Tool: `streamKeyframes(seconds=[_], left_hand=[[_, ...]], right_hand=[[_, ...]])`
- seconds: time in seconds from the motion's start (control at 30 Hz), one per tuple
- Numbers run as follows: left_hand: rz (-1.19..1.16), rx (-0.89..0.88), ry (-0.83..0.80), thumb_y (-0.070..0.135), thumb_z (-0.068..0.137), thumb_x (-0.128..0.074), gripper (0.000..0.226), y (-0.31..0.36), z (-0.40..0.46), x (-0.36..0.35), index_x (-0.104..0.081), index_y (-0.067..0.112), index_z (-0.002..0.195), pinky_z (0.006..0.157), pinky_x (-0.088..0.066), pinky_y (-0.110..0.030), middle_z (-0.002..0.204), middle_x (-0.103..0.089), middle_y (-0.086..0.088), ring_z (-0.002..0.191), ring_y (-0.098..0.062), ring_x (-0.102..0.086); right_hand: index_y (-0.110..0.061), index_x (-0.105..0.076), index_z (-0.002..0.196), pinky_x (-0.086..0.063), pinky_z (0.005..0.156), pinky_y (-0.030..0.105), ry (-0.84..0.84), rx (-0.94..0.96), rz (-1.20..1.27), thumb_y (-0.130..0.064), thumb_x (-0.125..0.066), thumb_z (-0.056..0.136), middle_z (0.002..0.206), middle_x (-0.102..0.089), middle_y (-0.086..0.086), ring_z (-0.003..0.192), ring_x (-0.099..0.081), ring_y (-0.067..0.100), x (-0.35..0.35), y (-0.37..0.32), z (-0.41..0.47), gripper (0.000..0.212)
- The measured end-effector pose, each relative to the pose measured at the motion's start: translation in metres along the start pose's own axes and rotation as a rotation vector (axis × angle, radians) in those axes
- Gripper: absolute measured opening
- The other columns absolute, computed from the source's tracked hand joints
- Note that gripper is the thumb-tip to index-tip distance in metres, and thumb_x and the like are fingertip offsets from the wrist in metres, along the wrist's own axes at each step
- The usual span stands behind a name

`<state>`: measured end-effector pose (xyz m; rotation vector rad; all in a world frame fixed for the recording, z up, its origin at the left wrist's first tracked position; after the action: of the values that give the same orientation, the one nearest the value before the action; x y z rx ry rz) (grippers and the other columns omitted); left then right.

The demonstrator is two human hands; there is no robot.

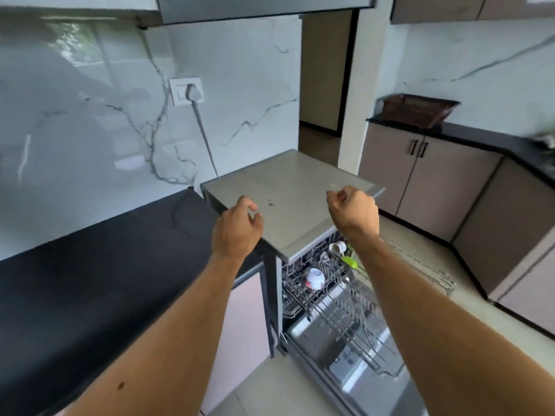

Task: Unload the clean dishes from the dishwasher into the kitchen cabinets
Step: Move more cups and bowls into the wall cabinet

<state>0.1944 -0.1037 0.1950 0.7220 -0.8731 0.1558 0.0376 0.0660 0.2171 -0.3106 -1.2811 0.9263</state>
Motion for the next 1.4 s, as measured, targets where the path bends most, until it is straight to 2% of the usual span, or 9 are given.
streamKeyframes(seconds=[0.17,0.27,0.47,0.63,0.73,0.87,0.97,1.23,1.4], left_hand=[[-0.038,0.026,-0.056,0.023,0.091,-0.056,0.004,0.022,-0.048,-0.045,-0.059,0.022,0.094,0.071,-0.051,-0.038,0.085,-0.070,-0.001,0.084,-0.030,-0.065],[-0.057,0.019,-0.138,0.025,0.093,-0.056,0.004,0.030,-0.069,-0.073,-0.058,0.022,0.094,0.071,-0.054,-0.039,0.084,-0.070,0.002,0.081,-0.026,-0.066],[-0.092,-0.047,-0.249,0.019,0.095,-0.054,0.010,0.050,-0.081,-0.121,-0.059,0.022,0.103,0.070,-0.053,-0.037,0.091,-0.071,0.001,0.085,-0.025,-0.066],[-0.153,-0.122,-0.331,0.015,0.096,-0.052,0.023,0.065,-0.072,-0.156,-0.062,0.019,0.116,0.079,-0.055,-0.037,0.105,-0.073,-0.003,0.097,-0.027,-0.067],[-0.175,-0.164,-0.348,0.013,0.097,-0.052,0.025,0.075,-0.068,-0.177,-0.062,0.017,0.120,0.073,-0.053,-0.033,0.104,-0.073,-0.005,0.093,-0.025,-0.069],[-0.218,-0.167,-0.424,0.008,0.097,-0.054,0.028,0.084,-0.071,-0.206,-0.060,0.013,0.124,0.062,-0.055,-0.029,0.093,-0.073,-0.008,0.072,-0.020,-0.067],[-0.192,-0.180,-0.472,0.005,0.095,-0.057,0.031,0.087,-0.075,-0.226,-0.060,0.010,0.125,0.049,-0.044,-0.015,0.083,-0.071,-0.007,0.061,-0.021,-0.065],[-0.108,-0.015,-0.541,0.008,0.094,-0.059,0.033,0.099,-0.074,-0.298,-0.057,0.018,0.125,0.056,-0.053,-0.018,0.099,-0.070,0.001,0.068,-0.006,-0.060],[-0.075,0.118,-0.547,0.008,0.094,-0.060,0.033,0.131,-0.084,-0.329,-0.057,0.018,0.125,0.068,-0.057,-0.028,0.104,-0.070,-0.003,0.078,-0.010,-0.062]], right_hand=[[-0.018,-0.063,0.083,-0.041,0.061,0.022,-0.046,-0.100,0.004,-0.043,-0.052,0.098,0.075,-0.068,0.001,0.057,-0.056,0.012,0.031,0.072,-0.030,0.031],[-0.022,-0.058,0.087,-0.038,0.051,0.017,-0.091,-0.165,0.001,-0.042,-0.051,0.100,0.072,-0.062,-0.010,0.057,-0.054,0.001,0.036,0.111,-0.048,0.025],[-0.020,-0.058,0.083,-0.031,0.049,0.017,-0.063,-0.306,-0.048,-0.041,-0.053,0.099,0.070,-0.058,-0.009,0.058,-0.050,0.003,0.053,0.163,-0.069,0.027],[-0.016,-0.063,0.085,-0.048,0.061,0.030,-0.023,-0.383,-0.085,-0.042,-0.056,0.096,0.077,-0.068,0.003,0.067,-0.060,0.022,0.057,0.197,-0.074,0.029],[-0.019,-0.062,0.082,-0.053,0.064,0.033,0.005,-0.396,-0.091,-0.041,-0.058,0.094,0.075,-0.067,-0.002,0.068,-0.061,0.020,0.057,0.210,-0.073,0.026],[-0.018,-0.063,0.084,-0.041,0.055,0.024,-0.034,-0.411,-0.093,-0.038,-0.058,0.096,0.073,-0.064,-0.005,0.065,-0.058,0.013,0.052,0.231,-0.073,0.024],[-0.018,-0.064,0.084,-0.051,0.060,0.028,-0.094,-0.405,-0.087,-0.038,-0.058,0.095,0.076,-0.066,-0.006,0.069,-0.062,0.014,0.047,0.252,-0.067,0.023],[-0.022,-0.060,0.080,-0.047,0.063,0.028,-0.216,-0.408,-0.068,-0.036,-0.056,0.092,0.077,-0.066,-0.007,0.071,-0.061,0.017,0.042,0.329,-0.015,0.019],[-0.025,-0.061,0.082,-0.039,0.056,0.022,-0.288,-0.324,-0.035,-0.029,-0.057,0.095,0.075,-0.062,-0.012,0.069,-0.059,0.011,0.052,0.376,0.035,0.014]])
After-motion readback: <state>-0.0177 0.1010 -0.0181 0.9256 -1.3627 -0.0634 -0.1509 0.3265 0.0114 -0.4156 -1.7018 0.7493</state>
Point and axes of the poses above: each hand's wrist, its own z-axis towards the middle knuckle, its own x-axis out of the back of the hand, y = z × x, the point moved 1 cm from there along z, towards the middle knuckle
